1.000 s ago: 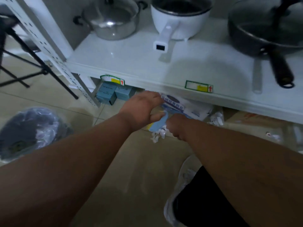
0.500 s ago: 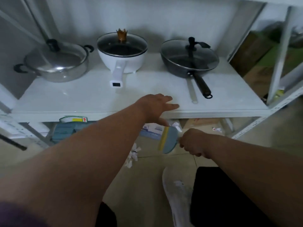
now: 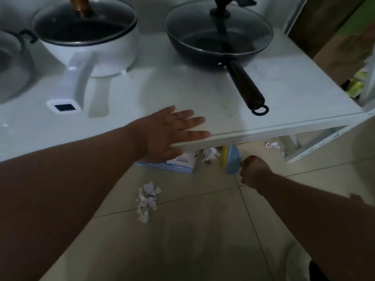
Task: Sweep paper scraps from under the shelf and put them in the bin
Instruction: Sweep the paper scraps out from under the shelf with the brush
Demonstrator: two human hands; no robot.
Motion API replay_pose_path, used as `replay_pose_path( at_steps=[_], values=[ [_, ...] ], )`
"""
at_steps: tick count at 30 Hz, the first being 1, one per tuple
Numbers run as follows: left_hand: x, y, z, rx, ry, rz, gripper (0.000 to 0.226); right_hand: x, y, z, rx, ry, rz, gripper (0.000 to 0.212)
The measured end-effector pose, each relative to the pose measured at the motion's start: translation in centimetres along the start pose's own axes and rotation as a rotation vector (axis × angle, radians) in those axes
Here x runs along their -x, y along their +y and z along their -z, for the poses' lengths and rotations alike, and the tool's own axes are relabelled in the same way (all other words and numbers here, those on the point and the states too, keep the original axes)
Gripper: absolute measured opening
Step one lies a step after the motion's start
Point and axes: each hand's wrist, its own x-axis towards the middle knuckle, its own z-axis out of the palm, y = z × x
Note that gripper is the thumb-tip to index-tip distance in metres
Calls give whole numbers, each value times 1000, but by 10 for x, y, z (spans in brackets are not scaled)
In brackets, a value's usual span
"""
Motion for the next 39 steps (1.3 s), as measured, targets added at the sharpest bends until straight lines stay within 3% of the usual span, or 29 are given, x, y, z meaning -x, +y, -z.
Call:
replay_pose_path(
  at_steps=[6, 8, 10, 15, 18, 23, 29, 32, 35, 39],
  values=[
    [-1, 0, -3, -36, -7, 16, 72, -50, 1, -16, 352, 83, 291, 23],
    [0, 3, -4, -88, 5, 22, 71, -63, 5, -22, 424, 154, 480, 20],
    [0, 4, -3, -103, 23, 17, 70, -71, 8, -30, 431, 178, 544, 14],
    [1, 3, -3, -54, 68, 10, 69, -72, 14, -48, 363, 113, 426, 24],
    [1, 3, -5, -32, 109, 7, 68, -71, 21, -55, 363, 117, 489, 30],
    [0, 1, -7, 93, 84, 11, 66, -71, 12, -57, 335, 92, 568, 22],
    [1, 8, -2, 113, 54, 49, 65, -78, -13, -32, 402, 268, 733, 27],
    [3, 29, -7, -26, 36, 169, 70, -77, -15, -32, 334, 269, 838, 15],
    [-2, 60, -17, -150, 41, 373, 74, -80, -15, -42, 214, 344, 774, 27],
    [-12, 76, -32, -198, 135, 564, 73, -92, -12, -59, 295, 289, 707, 39]
  ],
)
